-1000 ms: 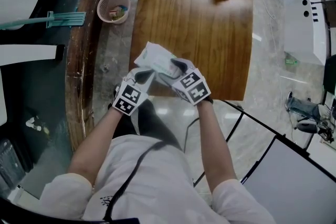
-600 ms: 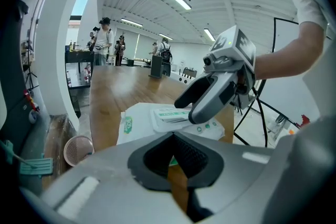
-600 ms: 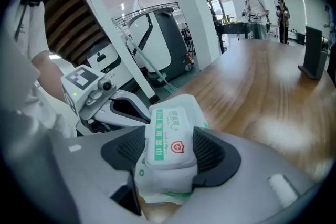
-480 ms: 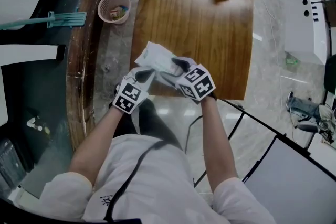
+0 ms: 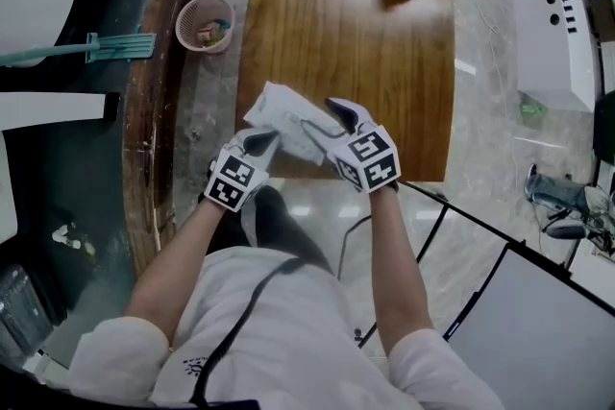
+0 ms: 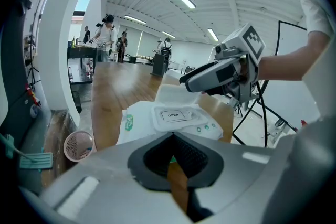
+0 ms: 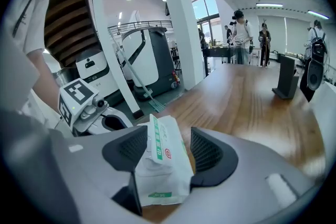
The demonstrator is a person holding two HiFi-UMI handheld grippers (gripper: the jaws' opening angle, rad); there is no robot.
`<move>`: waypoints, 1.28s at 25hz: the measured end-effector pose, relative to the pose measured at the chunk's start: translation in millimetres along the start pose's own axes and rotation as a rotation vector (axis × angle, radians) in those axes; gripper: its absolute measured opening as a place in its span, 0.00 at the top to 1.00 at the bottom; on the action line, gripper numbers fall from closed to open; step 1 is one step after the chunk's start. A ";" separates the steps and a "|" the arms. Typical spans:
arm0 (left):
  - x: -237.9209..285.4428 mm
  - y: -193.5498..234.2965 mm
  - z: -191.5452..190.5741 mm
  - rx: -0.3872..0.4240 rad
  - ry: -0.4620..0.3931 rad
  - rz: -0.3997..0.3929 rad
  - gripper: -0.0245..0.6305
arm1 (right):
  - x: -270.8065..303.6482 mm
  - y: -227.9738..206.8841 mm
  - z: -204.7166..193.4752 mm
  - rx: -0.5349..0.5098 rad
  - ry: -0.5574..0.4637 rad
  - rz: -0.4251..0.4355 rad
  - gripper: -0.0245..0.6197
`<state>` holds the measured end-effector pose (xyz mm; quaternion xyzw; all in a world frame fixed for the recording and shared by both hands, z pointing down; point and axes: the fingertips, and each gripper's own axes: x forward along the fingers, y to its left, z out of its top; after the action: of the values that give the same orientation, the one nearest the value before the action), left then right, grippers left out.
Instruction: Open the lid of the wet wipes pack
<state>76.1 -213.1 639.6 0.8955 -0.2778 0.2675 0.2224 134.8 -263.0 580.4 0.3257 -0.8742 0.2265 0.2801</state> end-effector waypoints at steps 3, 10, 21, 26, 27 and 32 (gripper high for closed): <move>-1.0 -0.8 0.7 0.004 0.004 0.002 0.96 | -4.0 -11.9 3.8 -0.007 -0.016 -0.045 0.58; -9.6 0.2 4.2 0.006 0.005 0.013 0.96 | -6.2 -35.0 2.3 0.025 -0.047 -0.125 0.63; -22.0 0.4 21.6 0.026 -0.025 0.030 0.96 | 0.1 -58.1 -13.5 0.124 -0.065 -0.201 0.64; -28.3 1.9 28.7 0.028 -0.041 0.045 0.96 | -1.5 -56.0 -12.2 0.141 -0.075 -0.220 0.65; -30.3 2.6 30.6 0.028 -0.047 0.048 0.96 | -2.2 -55.2 -10.9 0.137 -0.077 -0.222 0.65; -45.0 3.0 42.6 0.033 -0.086 0.051 0.96 | -10.5 -47.7 -3.9 0.137 -0.104 -0.245 0.67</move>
<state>57.8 -221.6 580.9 0.9023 -0.3052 0.2391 0.1885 176.0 -288.8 586.7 0.4594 -0.8237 0.2328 0.2371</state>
